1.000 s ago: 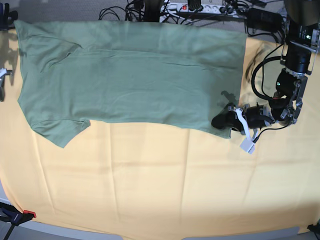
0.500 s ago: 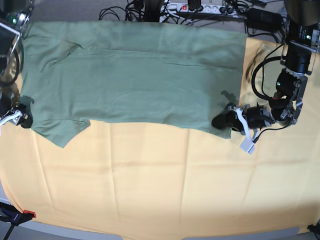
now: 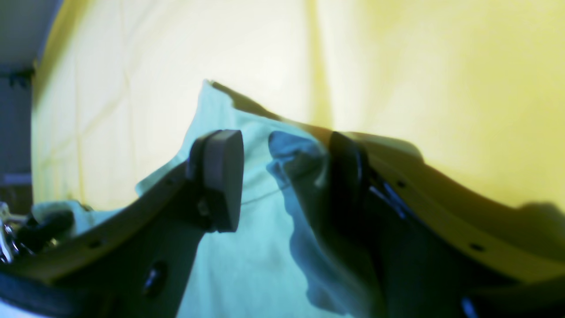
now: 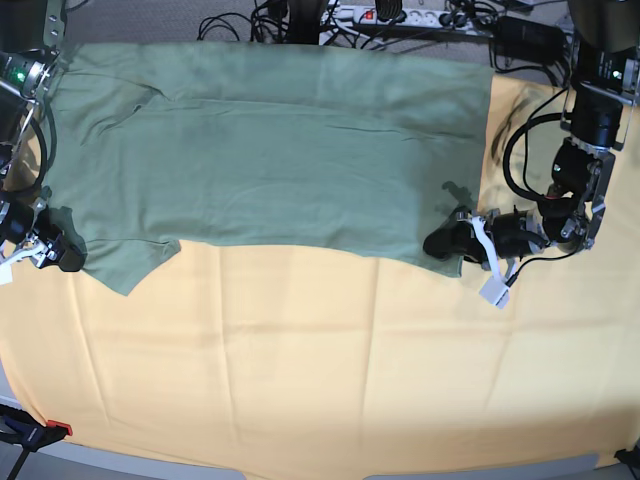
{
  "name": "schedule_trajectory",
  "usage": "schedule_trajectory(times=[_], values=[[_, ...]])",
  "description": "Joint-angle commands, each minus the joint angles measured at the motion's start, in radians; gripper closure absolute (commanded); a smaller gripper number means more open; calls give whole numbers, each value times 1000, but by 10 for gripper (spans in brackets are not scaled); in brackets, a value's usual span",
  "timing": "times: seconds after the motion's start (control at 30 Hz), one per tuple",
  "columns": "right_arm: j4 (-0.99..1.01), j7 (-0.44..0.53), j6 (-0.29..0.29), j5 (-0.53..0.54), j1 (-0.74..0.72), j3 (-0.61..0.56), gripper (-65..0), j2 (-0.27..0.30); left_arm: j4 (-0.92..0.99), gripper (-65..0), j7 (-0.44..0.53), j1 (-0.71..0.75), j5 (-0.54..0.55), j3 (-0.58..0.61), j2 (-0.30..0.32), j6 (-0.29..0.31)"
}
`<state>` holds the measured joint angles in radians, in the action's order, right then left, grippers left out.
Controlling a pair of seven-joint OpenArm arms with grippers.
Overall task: Fold the T-shirt properly
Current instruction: 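Grasp the shirt's hem edge with both grippers, then fold the hem edge with both grippers toward the collar edge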
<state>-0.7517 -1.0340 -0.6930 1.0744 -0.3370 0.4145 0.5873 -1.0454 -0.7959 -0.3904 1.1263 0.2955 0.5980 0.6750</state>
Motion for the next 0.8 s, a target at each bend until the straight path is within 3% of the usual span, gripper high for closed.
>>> schedule_trajectory(times=[0.0,0.07,0.17,0.2,0.43,0.6,0.77], values=[[-11,-10,-5,2,-21,-22,-329,20,-10,0,10,-23,16,-8,14,6],[-11,-6,-5,2,-21,-67,-275,20,-10,0,11,-23,19,-8,14,6],[-11,12,-5,-11,-30,-103,-27,20,-10,0,16,-26,16,-8,14,6],[-11,24,-5,-14,-36,-103,0,20,-10,0,26,-29,9,-8,15,6],[-11,229,-5,-220,-95,-103,0,23,-10,0,118,-57,-111,-8,14,-3],[-11,324,-5,-391,-151,-103,0,8,-10,0,194,-119,-216,-8,7,-59],[-11,411,6,-468,-200,-103,0,8,-10,0,271,-201,-357,-8,-23,-130]])
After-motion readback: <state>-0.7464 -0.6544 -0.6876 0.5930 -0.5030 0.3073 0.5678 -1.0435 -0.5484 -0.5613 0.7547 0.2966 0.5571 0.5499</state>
